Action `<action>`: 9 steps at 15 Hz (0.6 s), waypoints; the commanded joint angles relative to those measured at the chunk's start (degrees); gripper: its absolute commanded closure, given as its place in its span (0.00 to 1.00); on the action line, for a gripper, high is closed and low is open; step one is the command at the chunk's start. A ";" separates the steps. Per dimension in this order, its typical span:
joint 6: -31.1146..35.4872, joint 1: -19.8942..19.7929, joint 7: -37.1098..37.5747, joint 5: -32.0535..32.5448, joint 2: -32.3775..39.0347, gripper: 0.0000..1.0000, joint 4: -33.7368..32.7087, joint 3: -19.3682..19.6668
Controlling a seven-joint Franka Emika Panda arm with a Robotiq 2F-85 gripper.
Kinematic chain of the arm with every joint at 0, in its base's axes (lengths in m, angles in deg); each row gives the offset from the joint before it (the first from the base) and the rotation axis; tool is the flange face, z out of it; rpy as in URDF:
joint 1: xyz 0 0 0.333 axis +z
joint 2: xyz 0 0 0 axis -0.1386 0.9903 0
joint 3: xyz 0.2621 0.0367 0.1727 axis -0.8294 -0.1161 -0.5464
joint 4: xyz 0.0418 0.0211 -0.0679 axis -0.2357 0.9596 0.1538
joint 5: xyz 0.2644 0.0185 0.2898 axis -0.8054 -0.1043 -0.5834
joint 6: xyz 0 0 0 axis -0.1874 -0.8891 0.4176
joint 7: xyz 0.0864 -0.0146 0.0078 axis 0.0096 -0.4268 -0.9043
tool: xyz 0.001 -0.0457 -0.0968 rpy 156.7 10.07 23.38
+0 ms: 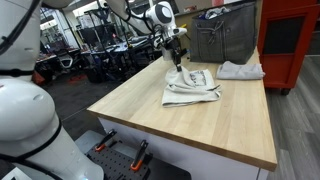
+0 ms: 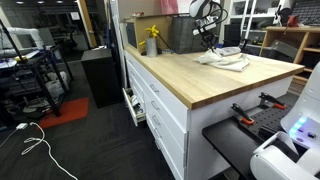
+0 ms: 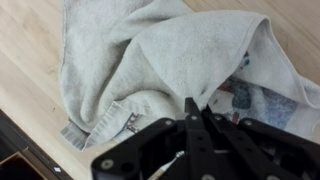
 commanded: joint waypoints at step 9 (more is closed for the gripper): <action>-1.74 -0.14 11.19 1.97 4.11 0.99 -12.55 1.09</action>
